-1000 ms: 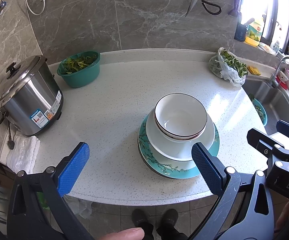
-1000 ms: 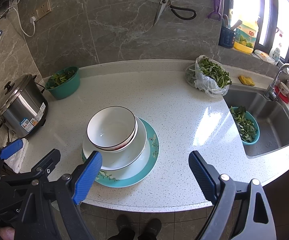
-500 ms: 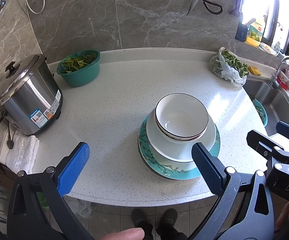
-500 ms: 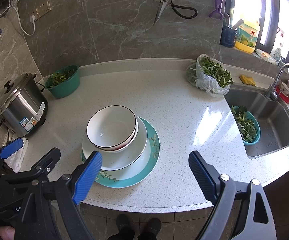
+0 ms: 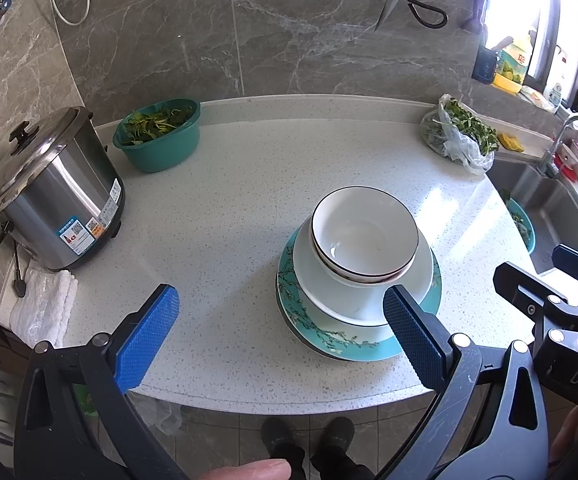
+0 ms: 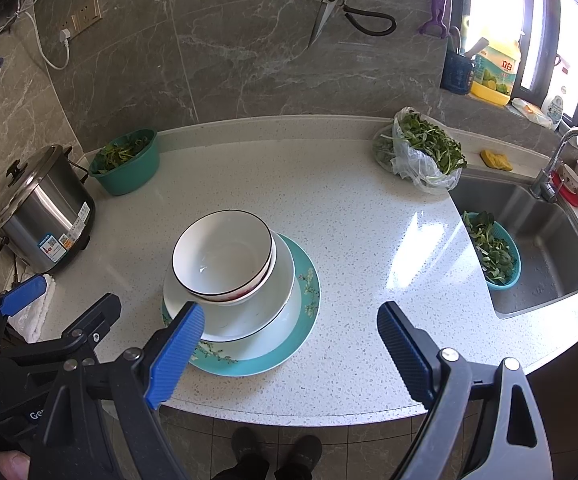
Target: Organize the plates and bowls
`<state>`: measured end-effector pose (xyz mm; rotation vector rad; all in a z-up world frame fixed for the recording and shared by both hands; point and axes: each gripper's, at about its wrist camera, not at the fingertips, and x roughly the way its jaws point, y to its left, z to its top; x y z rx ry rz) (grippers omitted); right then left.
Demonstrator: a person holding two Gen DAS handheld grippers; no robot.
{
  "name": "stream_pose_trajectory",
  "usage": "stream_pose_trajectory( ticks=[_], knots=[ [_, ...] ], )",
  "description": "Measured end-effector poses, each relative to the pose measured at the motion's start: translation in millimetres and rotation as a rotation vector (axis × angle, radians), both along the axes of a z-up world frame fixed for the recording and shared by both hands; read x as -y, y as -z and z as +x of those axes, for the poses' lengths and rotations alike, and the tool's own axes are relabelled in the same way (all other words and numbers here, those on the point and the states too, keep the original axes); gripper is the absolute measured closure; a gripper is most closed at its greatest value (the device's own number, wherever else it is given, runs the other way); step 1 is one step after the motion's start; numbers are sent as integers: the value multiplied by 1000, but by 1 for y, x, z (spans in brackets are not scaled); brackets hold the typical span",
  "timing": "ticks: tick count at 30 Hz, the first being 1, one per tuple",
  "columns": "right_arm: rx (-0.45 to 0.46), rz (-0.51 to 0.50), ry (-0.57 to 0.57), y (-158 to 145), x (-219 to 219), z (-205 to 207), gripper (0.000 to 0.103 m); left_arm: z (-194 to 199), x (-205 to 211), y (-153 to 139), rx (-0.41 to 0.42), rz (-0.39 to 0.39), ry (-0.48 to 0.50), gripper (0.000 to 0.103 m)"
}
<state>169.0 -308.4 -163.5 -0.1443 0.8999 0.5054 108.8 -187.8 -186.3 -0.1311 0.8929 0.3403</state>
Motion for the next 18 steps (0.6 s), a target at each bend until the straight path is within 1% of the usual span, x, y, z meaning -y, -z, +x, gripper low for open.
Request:
stream_pose_trajectory(
  ticks=[18],
  knots=[
    [-4, -4, -12, 4, -2, 6, 13, 0, 0, 0, -2, 1, -1, 0]
  ],
)
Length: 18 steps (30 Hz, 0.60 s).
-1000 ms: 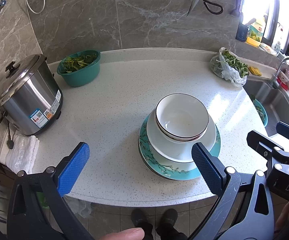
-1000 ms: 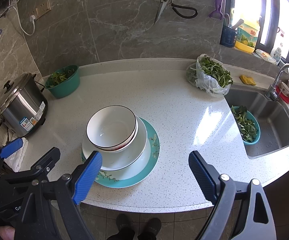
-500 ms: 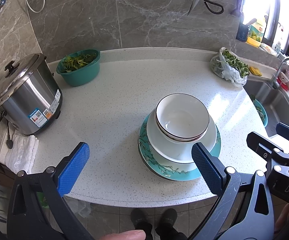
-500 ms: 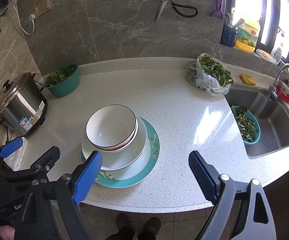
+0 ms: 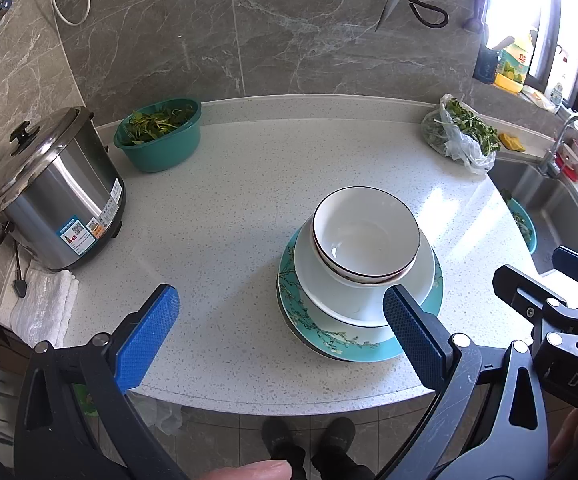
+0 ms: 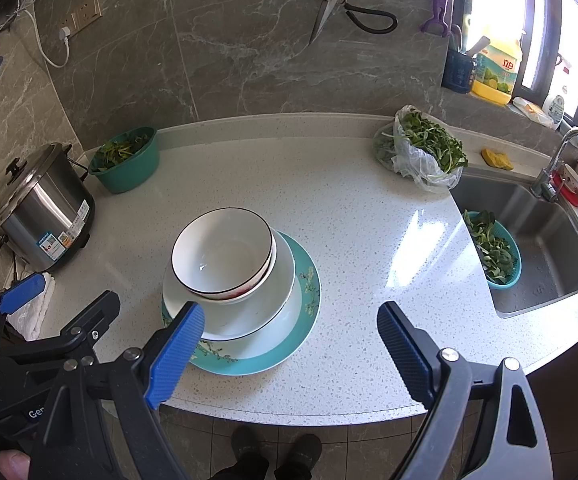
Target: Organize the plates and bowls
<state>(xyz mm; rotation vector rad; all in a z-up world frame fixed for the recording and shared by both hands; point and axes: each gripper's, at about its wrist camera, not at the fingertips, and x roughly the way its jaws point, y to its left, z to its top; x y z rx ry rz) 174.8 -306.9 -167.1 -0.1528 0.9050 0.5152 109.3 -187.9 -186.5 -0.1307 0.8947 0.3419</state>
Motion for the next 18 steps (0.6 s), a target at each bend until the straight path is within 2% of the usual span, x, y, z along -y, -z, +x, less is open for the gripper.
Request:
stream_pose_trajectory(
  ticks=[18],
  knots=[
    [-8, -1, -10, 3, 2, 2, 13, -4, -2, -2, 26, 0, -27, 0]
  ],
)
